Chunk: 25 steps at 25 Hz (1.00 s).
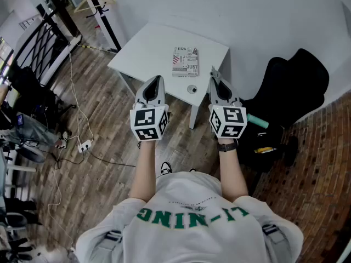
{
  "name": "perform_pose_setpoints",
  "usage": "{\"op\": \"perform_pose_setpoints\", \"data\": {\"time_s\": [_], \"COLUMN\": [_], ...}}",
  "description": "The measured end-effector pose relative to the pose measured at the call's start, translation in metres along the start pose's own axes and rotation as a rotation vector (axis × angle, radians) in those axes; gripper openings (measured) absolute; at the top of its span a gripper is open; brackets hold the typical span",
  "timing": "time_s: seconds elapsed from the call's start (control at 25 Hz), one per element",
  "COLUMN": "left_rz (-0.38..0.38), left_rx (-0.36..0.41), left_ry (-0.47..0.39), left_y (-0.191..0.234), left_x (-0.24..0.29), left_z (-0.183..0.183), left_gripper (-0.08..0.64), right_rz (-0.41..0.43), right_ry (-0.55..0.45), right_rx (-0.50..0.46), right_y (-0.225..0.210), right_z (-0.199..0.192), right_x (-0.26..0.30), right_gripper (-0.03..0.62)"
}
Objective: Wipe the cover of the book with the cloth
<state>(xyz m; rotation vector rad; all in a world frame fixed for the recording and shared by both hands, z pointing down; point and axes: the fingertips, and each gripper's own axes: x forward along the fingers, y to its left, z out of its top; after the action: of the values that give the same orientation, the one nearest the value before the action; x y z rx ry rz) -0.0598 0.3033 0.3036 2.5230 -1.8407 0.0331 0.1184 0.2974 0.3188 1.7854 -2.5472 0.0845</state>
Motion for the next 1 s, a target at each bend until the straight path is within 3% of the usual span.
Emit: {"op": "perform_pose_setpoints", "data": {"time_s": [0.2,0.44,0.64,0.88,1.0], "left_rz": [0.002,-0.002,-0.005,-0.023,-0.03], "left_rx": [-0.011,-0.023,-0.036,-0.062,-0.076], "left_ry": [-0.002,0.077,0.092,0.076,0.057], "left_y": [-0.015,-0.028,-0.024,0.02,0.058], "left_x": [0.014,0.036,0.069,0.142,0.194], "left_z": [-0.003,-0.032,-0.045,-0.062,-0.054], "left_gripper": [0.011,0.011,0.011,0.011,0.011], "right_rz": [0.023,0.02,0.053,0.053,0.059], "right_ry": [0.007,0.05,0.07,0.064,0.072], "right_rx": [-0.008,0.085,0.144,0.159,0.173], "right_y": [-0.013,-0.025,-0.035,-0.049,-0.053], "right_z": [-0.002,-0.023,-0.041,-0.053,-0.047], "right_x": [0.002,0.01,0.04,0.122,0.187], "right_gripper": [0.038,0.038,0.039,0.041,0.041]}}
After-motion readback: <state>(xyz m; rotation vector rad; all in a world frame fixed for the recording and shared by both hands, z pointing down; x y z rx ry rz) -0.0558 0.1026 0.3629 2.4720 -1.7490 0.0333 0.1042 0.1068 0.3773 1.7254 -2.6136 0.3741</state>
